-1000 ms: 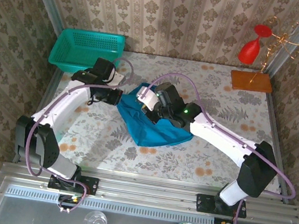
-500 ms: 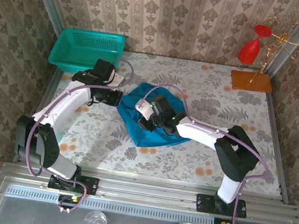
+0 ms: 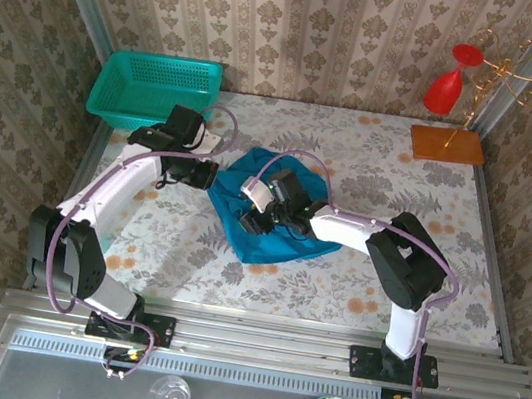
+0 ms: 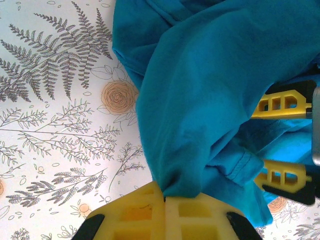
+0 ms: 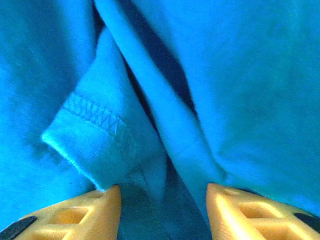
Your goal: Fold the inside-out t-shirt
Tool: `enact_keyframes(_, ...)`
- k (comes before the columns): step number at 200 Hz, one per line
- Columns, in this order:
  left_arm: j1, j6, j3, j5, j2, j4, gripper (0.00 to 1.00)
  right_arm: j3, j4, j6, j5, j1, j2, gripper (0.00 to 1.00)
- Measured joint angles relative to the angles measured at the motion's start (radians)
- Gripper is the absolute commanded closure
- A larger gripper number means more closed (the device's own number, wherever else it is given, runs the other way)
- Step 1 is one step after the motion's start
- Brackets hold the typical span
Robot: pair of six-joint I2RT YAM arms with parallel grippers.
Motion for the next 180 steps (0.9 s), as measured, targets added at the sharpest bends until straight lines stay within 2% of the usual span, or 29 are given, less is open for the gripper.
enact_keyframes(21,0.000,0.000,0.000,0.000,0.000,0.000,1.00,0.000,0.009,0.008,-0.017,0.000,0.000,0.37)
enact_keyframes(57,0.000,0.000,0.000,0.000,0.000,0.000,1.00,0.000,0.011,0.010,-0.028,0.000,0.002,0.36)
enact_keyframes(65,0.000,0.000,0.000,0.000,0.000,0.000,1.00,0.000,0.014,0.011,-0.027,0.000,0.003,0.41)
enact_keyframes(80,0.000,0.000,0.000,0.000,0.000,0.000,1.00,0.000,0.017,0.014,-0.009,0.000,0.005,0.68)
enact_keyframes(89,0.000,0.000,0.000,0.000,0.000,0.000,1.00,0.000,0.019,0.014,0.011,0.000,0.005,0.81)
enact_keyframes(113,0.000,0.000,-0.004,-0.002,0.000,0.000,1.00,0.000,0.027,0.021,0.052,-0.008,0.002,1.00)
enact_keyframes(131,0.000,0.000,-0.011,-0.009,0.000,0.000,1.00,-0.004,0.020,0.021,0.061,-0.022,-0.021,1.00)
enact_keyframes(173,0.000,0.000,-0.053,-0.023,0.000,0.004,1.00,-0.021,-0.052,0.005,0.083,-0.045,-0.184,1.00)
enact_keyframes(180,0.000,0.000,-0.058,-0.023,0.000,0.005,0.96,-0.021,-0.065,0.003,0.083,-0.045,-0.207,1.00)
